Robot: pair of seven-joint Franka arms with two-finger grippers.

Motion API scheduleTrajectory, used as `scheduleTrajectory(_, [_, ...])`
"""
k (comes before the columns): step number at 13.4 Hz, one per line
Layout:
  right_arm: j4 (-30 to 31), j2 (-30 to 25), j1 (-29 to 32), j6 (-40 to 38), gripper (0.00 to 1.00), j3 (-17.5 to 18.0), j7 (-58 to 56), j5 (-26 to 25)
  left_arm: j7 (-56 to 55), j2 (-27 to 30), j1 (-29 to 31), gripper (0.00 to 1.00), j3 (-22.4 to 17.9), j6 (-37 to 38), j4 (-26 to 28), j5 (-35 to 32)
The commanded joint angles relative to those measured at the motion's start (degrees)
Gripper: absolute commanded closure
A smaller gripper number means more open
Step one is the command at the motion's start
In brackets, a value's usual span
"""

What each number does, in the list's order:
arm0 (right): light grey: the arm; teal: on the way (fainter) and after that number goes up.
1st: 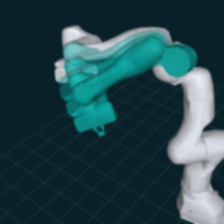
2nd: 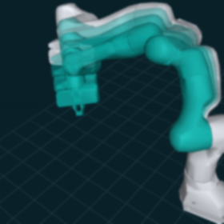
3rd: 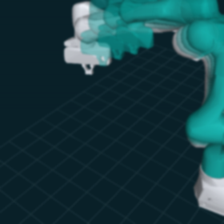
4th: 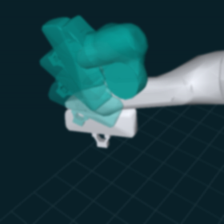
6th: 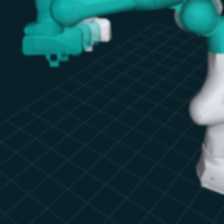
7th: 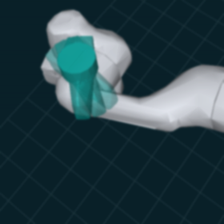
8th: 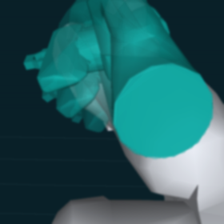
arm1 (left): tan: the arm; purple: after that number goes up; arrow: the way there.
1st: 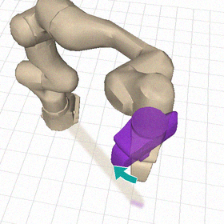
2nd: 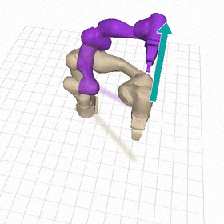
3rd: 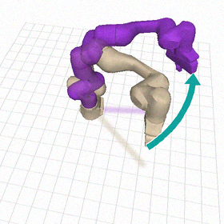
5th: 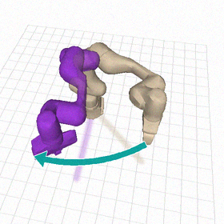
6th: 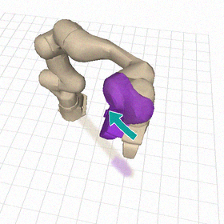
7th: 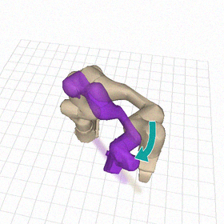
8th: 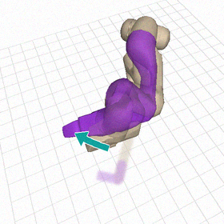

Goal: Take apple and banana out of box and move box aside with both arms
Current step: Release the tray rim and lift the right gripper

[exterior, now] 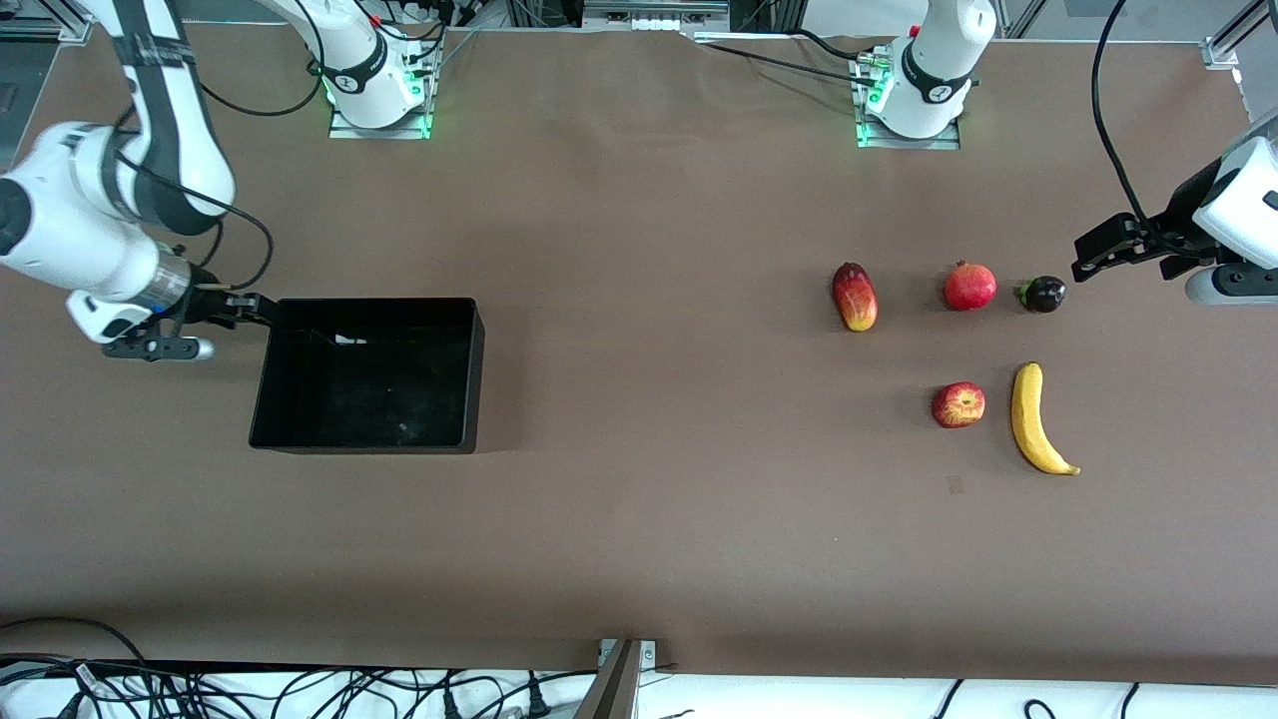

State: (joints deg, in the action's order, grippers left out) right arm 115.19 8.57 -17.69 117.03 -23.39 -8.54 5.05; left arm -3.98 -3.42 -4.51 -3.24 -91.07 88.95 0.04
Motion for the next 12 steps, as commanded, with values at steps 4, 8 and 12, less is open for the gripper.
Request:
scheduleTrajectory(4, [-22.9, -0.1, -0.6, -22.3, 0.0, -0.3, 0.5, -4.2, 0.7, 0.2, 0.3, 0.0, -0.3, 0.8, -0.4, 1.7])
scheduleTrajectory(8, [-30.3, 0.2, 1.2, -27.6, 0.0, -1.5, 1.9, -0.4, 0.7, 0.1, 0.3, 0.0, -0.3, 0.8, -0.4, 1.8])
scheduleTrajectory(12, [-30.5, -2.9, 8.7, -35.4, 0.0, 3.9, 1.0, -0.8, 0.7, 0.1, 0.3, 0.0, -0.3, 0.7, -0.4, 2.2])
